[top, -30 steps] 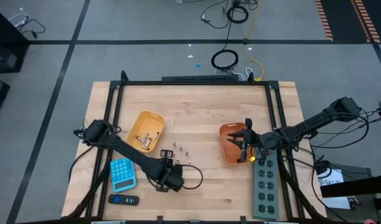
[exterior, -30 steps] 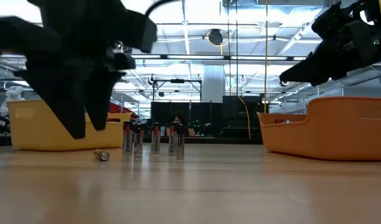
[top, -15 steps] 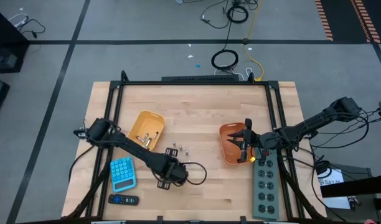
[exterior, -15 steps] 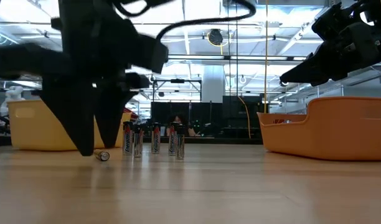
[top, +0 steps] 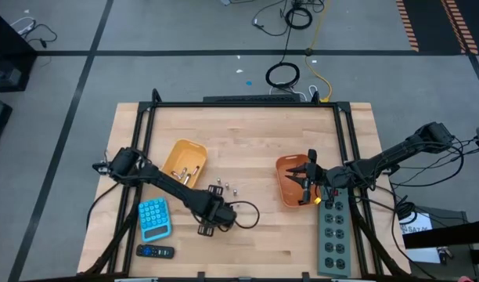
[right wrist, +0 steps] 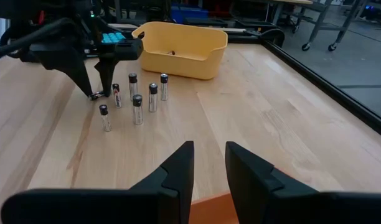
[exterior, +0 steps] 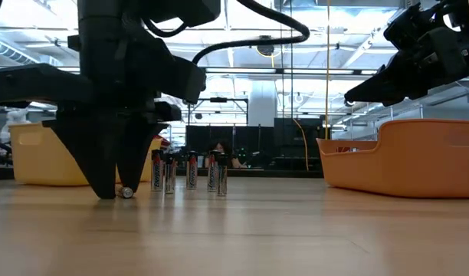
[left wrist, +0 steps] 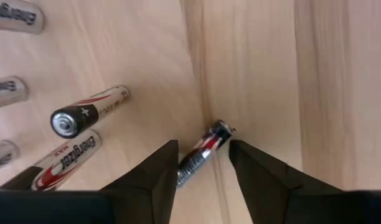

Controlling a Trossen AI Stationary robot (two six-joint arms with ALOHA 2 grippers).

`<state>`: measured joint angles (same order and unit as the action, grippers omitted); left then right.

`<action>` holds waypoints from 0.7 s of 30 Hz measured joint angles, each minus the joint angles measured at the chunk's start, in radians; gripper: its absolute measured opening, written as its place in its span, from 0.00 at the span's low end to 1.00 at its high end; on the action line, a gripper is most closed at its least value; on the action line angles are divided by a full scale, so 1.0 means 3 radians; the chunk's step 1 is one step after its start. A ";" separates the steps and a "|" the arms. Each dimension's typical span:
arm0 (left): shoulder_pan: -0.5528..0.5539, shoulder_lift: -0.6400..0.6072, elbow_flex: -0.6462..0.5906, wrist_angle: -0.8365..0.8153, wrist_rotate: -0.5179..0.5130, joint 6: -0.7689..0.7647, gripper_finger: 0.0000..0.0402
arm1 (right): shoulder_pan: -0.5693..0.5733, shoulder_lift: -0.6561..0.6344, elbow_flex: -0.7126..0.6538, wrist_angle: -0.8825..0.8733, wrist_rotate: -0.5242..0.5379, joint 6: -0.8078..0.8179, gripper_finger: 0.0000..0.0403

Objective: Sort batteries
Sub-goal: Put the silver battery into the yellow bin

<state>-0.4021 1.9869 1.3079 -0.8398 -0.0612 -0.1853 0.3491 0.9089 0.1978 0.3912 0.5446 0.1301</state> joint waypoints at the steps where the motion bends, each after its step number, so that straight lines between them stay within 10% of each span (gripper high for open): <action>1: 0.0015 0.0000 0.0000 0.0001 0.0050 -0.0023 0.40 | -0.0001 0.0000 0.0000 0.0001 0.0000 0.0002 0.20; 14: 0.0064 0.0008 -0.0066 0.0050 0.0140 0.0199 0.05 | 0.0000 0.0000 0.0000 0.0003 0.0000 0.0016 0.20; 21: -0.0101 -0.0008 -0.0082 0.0098 -0.0164 0.0128 0.05 | 0.0000 0.0001 0.0000 0.0005 0.0009 0.0025 0.20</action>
<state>-0.4323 1.9846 1.2834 -0.8105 -0.1105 -0.1471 0.3492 0.9090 0.1978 0.3927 0.5473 0.1375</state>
